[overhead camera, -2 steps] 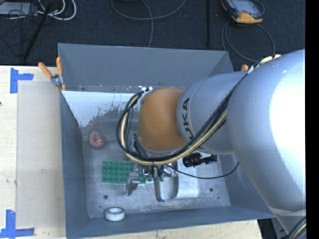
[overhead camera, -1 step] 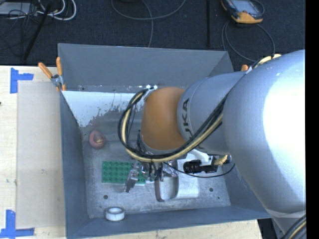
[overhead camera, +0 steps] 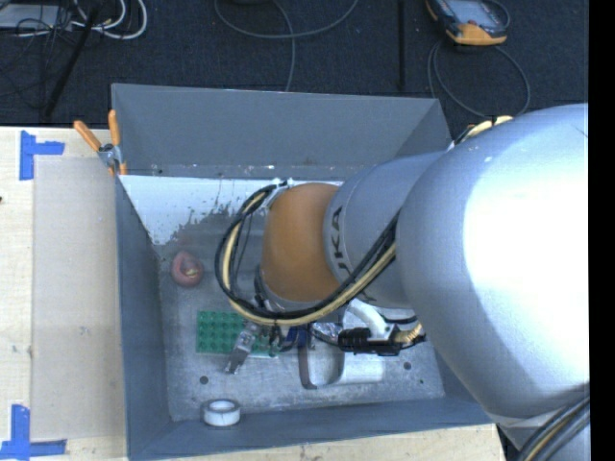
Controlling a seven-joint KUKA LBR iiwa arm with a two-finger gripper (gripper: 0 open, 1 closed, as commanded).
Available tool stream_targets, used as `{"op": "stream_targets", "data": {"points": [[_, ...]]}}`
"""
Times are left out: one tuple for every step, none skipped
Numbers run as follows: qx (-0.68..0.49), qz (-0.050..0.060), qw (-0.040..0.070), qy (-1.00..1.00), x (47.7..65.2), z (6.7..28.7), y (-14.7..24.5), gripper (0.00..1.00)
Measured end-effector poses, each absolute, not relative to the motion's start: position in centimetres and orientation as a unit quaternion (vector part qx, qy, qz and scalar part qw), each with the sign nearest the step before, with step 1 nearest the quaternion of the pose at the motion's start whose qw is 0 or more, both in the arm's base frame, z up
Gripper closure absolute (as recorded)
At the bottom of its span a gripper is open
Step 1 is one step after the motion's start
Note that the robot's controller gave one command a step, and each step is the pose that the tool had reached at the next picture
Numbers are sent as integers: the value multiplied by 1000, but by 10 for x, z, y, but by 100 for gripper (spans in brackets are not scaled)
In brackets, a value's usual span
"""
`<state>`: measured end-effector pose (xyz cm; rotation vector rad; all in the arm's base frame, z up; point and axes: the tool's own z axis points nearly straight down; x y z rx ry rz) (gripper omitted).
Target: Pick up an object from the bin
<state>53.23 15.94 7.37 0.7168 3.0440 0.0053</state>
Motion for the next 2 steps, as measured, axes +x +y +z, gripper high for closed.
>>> {"op": "stream_targets", "data": {"points": [[229, 1, 4, 973, 535, 76, 159, 0], [228, 3, 4, 974, 535, 77, 162, 100]]}}
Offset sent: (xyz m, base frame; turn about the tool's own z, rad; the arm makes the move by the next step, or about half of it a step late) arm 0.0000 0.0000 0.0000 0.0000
